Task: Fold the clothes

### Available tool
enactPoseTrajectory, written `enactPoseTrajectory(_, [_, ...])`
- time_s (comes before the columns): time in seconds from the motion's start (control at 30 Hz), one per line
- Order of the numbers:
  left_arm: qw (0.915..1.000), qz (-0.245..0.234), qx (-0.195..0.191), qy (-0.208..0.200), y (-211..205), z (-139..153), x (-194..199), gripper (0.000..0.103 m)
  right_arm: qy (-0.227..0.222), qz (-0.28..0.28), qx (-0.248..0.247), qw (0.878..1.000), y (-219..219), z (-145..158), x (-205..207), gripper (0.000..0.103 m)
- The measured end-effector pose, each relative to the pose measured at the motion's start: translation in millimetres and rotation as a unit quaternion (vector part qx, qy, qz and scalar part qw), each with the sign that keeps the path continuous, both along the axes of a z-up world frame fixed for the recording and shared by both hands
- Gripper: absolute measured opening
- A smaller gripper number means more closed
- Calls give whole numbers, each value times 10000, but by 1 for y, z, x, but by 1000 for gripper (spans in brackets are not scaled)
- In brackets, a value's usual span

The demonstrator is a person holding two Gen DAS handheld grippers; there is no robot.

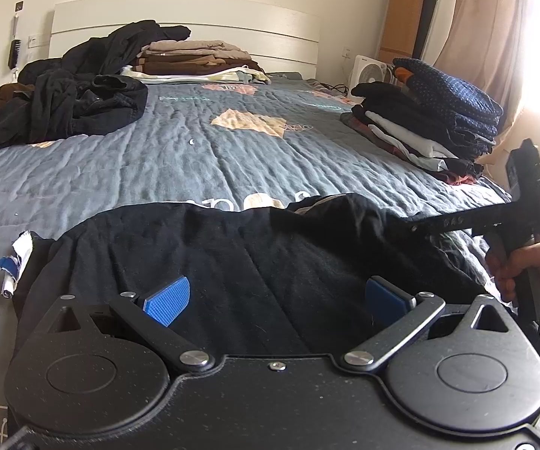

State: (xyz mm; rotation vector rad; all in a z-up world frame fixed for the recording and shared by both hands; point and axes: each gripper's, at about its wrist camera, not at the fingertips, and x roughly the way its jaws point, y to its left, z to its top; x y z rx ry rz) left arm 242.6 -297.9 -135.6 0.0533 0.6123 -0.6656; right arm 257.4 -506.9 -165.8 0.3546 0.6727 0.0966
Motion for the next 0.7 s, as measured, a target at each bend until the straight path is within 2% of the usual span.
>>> enactPoseTrajectory(0.23, [10000, 39, -88, 1, 4, 4, 3, 101, -311, -455, -83, 9984, -18, 21, -12, 6])
enactPoseTrajectory(0.33, [9999, 61, -133, 2, 6, 5, 5, 101, -238, -562, -135, 9980, -25, 22, -14, 6])
enactPoseTrajectory(0.4, [9999, 84, -104, 47, 6, 4, 6, 102, 50, -568, -210, 9982, -25, 10, -10, 7])
enactPoseTrajectory(0.47, [9999, 94, -16, 91, 5, 0, 8, 102, 497, -542, -330, 9967, -22, -9, -2, 11])
enactPoseTrajectory(0.53, [9999, 114, 95, 80, 5, -2, 8, 102, 663, -577, -287, 9957, -22, -16, 2, 19])
enactPoseTrajectory(0.7, [9996, 267, 21, 127, 14, 0, 15, 102, 117, -466, -125, 9988, -24, 25, -8, 39])
